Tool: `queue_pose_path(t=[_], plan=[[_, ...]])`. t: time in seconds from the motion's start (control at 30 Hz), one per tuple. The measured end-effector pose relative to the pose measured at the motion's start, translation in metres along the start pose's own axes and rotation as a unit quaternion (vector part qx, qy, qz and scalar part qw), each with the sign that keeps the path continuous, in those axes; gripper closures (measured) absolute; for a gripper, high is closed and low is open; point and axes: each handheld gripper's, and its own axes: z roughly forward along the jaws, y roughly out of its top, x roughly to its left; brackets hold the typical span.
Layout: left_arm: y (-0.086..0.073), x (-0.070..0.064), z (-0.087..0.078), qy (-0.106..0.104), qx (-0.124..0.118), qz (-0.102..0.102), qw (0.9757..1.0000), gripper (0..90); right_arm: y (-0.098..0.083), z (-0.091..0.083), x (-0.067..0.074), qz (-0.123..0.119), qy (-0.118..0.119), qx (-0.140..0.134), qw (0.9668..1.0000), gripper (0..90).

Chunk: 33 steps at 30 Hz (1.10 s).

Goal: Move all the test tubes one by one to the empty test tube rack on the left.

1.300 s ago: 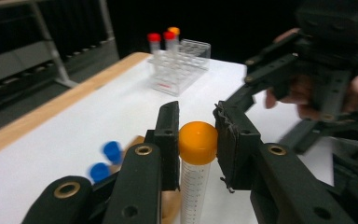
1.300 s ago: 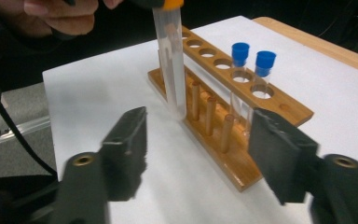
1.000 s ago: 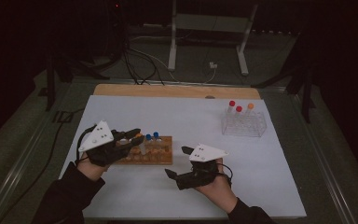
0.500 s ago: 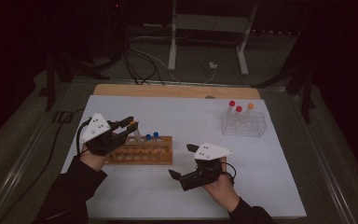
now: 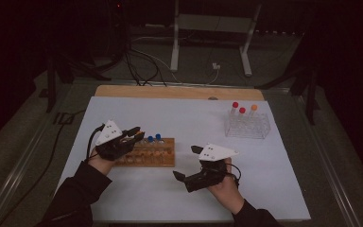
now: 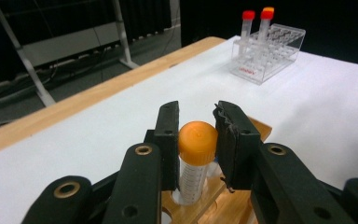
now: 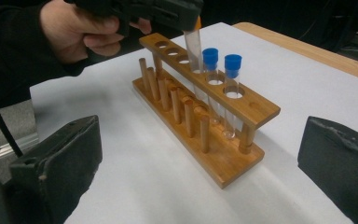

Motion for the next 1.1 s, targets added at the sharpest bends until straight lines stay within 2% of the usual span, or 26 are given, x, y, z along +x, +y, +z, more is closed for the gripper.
queue_pose_path(t=[0.27, 0.4, 0.97, 1.03, 1.07, 1.1], plan=[[-0.0068, 0.0016, 0.0067, -0.004, 0.020, -0.009, 0.9998, 72.4, 0.0007, -0.0019, -0.0009, 0.001, 0.003, -0.002, 1.0000, 0.0], [-0.0079, 0.0013, 0.0087, -0.003, 0.029, -0.006, 0.9996, 72.4, 0.0009, -0.0027, -0.0020, 0.003, 0.002, -0.004, 1.0000, 0.0], [-0.0072, 0.0051, 0.0091, -0.012, 0.038, -0.022, 0.9990, 70.8, 0.0023, -0.0050, -0.0055, 0.010, 0.003, -0.010, 0.9999, 0.0], [-0.0076, 0.0056, 0.0096, -0.018, 0.042, -0.024, 0.9987, 68.7, 0.0030, -0.0062, -0.0065, 0.010, 0.002, -0.013, 0.9999, 0.0], [-0.0077, 0.0053, 0.0092, -0.019, 0.042, -0.024, 0.9986, 63.4, 0.0035, -0.0069, -0.0071, 0.011, 0.001, -0.012, 0.9999, 0.0], [-0.0074, 0.0053, 0.0086, -0.020, 0.041, -0.027, 0.9986, 62.4, 0.0038, -0.0076, -0.0079, 0.011, 0.001, -0.014, 0.9998, 0.0]])
